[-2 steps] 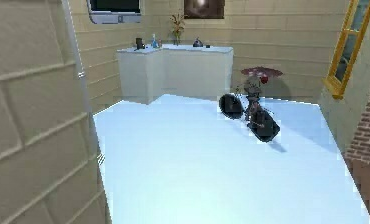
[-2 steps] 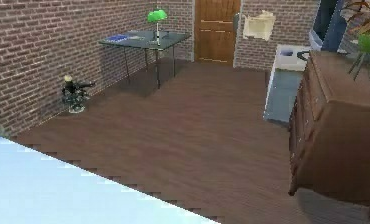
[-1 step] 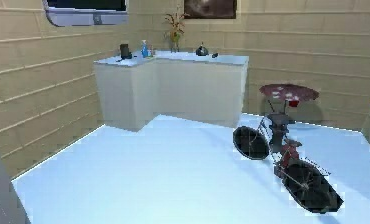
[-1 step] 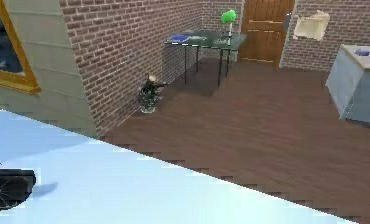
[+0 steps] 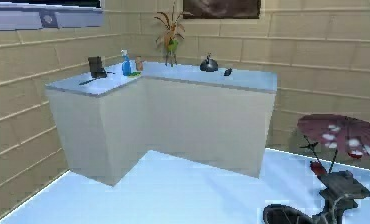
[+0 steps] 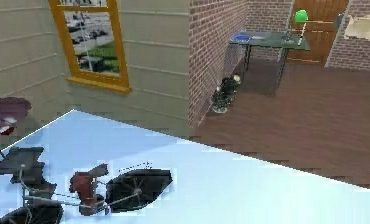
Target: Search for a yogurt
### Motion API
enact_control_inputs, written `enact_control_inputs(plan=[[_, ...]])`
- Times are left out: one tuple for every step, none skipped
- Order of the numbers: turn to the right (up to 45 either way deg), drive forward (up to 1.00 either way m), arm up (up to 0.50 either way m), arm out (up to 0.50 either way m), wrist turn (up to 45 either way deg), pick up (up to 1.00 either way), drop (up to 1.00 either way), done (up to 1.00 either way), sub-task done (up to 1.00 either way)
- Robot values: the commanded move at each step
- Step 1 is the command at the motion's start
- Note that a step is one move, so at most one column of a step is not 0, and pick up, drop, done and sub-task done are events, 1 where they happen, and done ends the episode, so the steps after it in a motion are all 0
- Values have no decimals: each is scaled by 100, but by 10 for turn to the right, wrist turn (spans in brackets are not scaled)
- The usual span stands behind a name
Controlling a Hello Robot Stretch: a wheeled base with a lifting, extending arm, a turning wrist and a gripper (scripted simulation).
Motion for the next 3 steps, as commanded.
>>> enact_control_inputs(plan=[[0, 100, 0, 0, 0, 0, 0, 0, 0], [-60, 0, 0, 0, 0, 0, 0, 0, 0], [0, 50, 0, 0, 0, 0, 0, 0, 0]])
